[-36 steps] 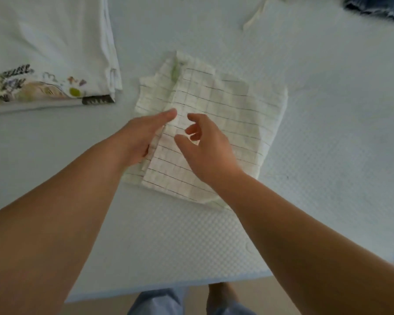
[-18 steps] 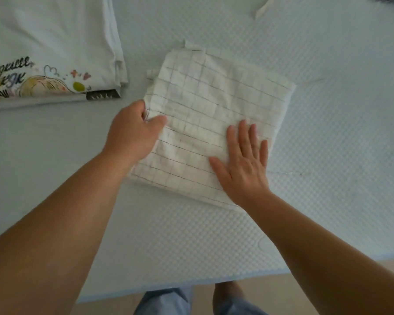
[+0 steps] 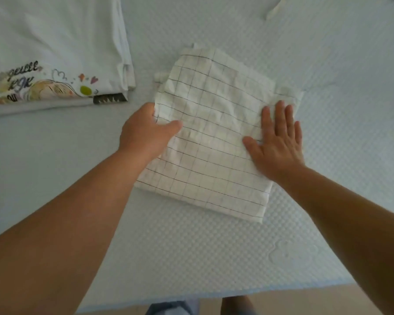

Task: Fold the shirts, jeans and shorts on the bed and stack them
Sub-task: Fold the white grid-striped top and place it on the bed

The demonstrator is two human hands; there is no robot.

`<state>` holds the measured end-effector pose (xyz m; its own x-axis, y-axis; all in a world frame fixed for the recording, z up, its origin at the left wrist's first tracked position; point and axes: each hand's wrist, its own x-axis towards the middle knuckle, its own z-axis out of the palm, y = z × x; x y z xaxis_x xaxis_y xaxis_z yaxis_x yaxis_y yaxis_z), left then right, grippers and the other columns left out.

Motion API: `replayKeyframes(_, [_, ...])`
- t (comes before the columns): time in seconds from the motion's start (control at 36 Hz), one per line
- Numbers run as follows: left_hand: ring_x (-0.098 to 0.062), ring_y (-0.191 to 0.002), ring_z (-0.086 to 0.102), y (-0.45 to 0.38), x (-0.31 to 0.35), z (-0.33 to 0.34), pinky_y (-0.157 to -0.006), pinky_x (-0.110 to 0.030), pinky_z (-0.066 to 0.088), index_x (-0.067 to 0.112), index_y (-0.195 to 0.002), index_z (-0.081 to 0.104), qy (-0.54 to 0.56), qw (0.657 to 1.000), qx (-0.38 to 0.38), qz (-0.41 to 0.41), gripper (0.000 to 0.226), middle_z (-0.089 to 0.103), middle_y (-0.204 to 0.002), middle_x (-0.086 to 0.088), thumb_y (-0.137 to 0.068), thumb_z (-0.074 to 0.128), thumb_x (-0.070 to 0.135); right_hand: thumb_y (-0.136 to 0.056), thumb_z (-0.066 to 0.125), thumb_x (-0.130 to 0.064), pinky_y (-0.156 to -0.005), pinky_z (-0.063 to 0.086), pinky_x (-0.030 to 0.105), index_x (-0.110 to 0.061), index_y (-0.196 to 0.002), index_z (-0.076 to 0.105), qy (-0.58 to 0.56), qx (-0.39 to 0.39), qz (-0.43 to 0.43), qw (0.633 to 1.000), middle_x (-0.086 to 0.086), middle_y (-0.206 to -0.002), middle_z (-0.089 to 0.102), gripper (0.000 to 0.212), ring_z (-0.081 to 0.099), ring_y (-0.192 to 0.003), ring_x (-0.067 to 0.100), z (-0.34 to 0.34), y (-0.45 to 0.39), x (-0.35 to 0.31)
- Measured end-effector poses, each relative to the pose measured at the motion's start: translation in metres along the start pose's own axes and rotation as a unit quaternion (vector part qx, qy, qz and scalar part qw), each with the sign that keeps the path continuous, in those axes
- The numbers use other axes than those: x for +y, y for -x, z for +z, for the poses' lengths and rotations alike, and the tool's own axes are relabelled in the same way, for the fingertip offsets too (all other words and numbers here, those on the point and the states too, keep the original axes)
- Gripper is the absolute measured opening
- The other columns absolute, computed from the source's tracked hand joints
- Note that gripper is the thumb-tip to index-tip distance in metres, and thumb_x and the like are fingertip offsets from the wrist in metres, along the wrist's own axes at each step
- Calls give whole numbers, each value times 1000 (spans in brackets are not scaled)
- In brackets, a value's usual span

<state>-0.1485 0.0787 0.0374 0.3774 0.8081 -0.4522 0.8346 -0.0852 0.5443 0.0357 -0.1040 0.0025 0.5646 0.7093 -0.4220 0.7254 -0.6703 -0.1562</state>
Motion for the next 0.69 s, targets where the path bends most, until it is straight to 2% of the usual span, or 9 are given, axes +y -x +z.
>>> replayKeyframes(0.06, [-8,-74,51,-16,16,-5,-57,-24,37,26,-85,55,82,995,-45,-45,38,52,-82,12,-68,69,57,-88,18,-67,-111,-17,35,-26,-148,-15,1,7,0,1000,1,-155,-25,80,-27,-140,16,4,0,0])
replayKeyframes(0.14, [-17,-107,56,-43,44,-17,-90,-36,47,17,-117,61,192,967,-125,-114,79,62,-116,1,-54,77,61,-87,17,-68,-111,-17,35,-26,-148,-14,-2,13,0,1000,1,-155,-24,80,-26,-140,16,4,-1,1])
replayKeyframes(0.19, [-24,-111,59,-55,57,-24,-98,-43,45,16,-113,65,209,956,-170,-119,81,65,-117,-8,-45,82,58,-87,17,-68,-111,-17,36,-26,-148,-14,-5,16,0,1000,2,-155,-24,80,-26,-140,17,4,-1,0])
replayKeyframes(0.33, [-19,-91,70,-67,75,-31,-71,-34,58,17,-105,68,227,932,-281,-27,46,73,-101,-2,-63,81,31,-87,16,-67,-112,-17,36,-27,-148,-15,-11,13,3,1000,0,-154,-26,79,-29,-138,14,5,-2,1])
replayKeyframes(0.39, [-11,-85,70,-67,78,-29,-67,-25,56,24,-91,70,225,943,-237,67,17,73,-91,6,-75,74,19,-87,17,-67,-111,-18,36,-28,-147,-15,-19,15,2,1000,-1,-154,-26,79,-30,-137,12,5,-2,1])
replayKeyframes(0.44, [0,-71,61,-62,78,-27,-66,-12,49,34,-76,66,172,962,-145,154,14,64,-74,18,-80,67,21,-87,18,-67,-111,-19,35,-28,-148,-14,-27,17,1,999,-2,-155,-25,79,-31,-136,10,6,-2,2])
replayKeyframes(0.53, [-9,-73,56,-58,68,-12,-59,-5,39,39,-100,65,59,980,-27,187,23,60,-79,11,-88,58,21,-89,20,-66,-112,-19,36,-28,-148,-13,-31,18,4,999,-1,-155,-25,78,-31,-136,11,6,-2,1])
replayKeyframes(0.61, [-21,-102,53,-57,54,-3,-90,-25,41,28,-144,32,-74,987,108,93,57,53,-118,-6,-92,55,31,-90,24,-63,-113,-18,38,-26,-149,-12,-40,25,10,999,0,-155,-24,78,-29,-139,14,2,0,-3])
replayKeyframes(0.69, [-28,-126,42,-34,54,1,-106,-44,34,17,-148,21,-102,972,157,139,70,43,-137,-12,-89,53,38,-91,24,-61,-112,-18,38,-26,-149,-10,-62,62,-1,996,1,-156,-22,76,-26,-140,15,-8,-2,-4])
